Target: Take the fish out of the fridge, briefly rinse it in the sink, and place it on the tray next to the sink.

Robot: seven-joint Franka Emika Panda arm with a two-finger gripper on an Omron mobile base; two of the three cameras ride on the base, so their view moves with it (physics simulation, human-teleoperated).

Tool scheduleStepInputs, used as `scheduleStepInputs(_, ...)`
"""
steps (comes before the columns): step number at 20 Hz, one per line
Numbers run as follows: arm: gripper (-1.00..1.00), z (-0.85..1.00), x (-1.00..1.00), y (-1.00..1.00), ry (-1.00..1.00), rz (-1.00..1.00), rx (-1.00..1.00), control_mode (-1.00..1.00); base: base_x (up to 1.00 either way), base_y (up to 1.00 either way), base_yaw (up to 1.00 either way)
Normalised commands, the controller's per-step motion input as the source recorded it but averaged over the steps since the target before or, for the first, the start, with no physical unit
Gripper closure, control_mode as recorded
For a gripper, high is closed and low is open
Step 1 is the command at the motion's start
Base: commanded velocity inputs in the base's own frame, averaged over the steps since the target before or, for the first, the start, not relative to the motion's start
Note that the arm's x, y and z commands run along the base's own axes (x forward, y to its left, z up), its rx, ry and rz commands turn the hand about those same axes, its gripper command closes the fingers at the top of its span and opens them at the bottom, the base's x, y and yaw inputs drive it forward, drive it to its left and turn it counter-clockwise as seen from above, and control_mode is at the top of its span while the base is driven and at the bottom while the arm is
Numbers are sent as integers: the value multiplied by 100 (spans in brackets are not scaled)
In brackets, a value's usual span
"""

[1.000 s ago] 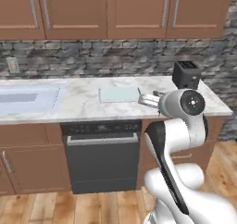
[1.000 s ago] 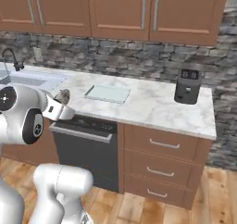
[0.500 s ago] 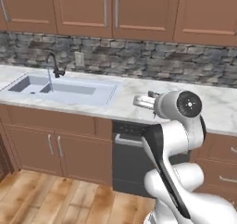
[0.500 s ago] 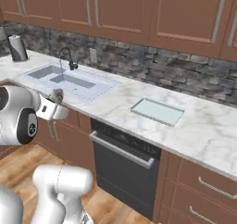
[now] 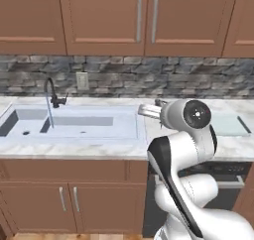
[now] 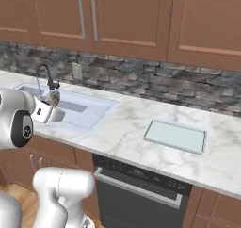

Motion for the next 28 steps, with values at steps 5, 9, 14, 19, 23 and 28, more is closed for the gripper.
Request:
scheduleStepInputs(5, 100, 0, 0, 0, 0, 0, 0, 100, 68, 100, -40)
scheduleStepInputs(9, 100, 0, 0, 0, 0, 0, 0, 100, 12, 100, -17)
scheduleStepInputs(14, 100, 0, 0, 0, 0, 0, 0, 100, 0, 97, -3)
scheduleStepInputs(19, 100, 0, 0, 0, 0, 0, 0, 100, 14, 43, 0)
scheduleStepInputs(23, 100, 0, 0, 0, 0, 0, 0, 100, 14, 7, 0)
scheduleStepInputs(28, 100, 0, 0, 0, 0, 0, 0, 100, 3, -15, 0)
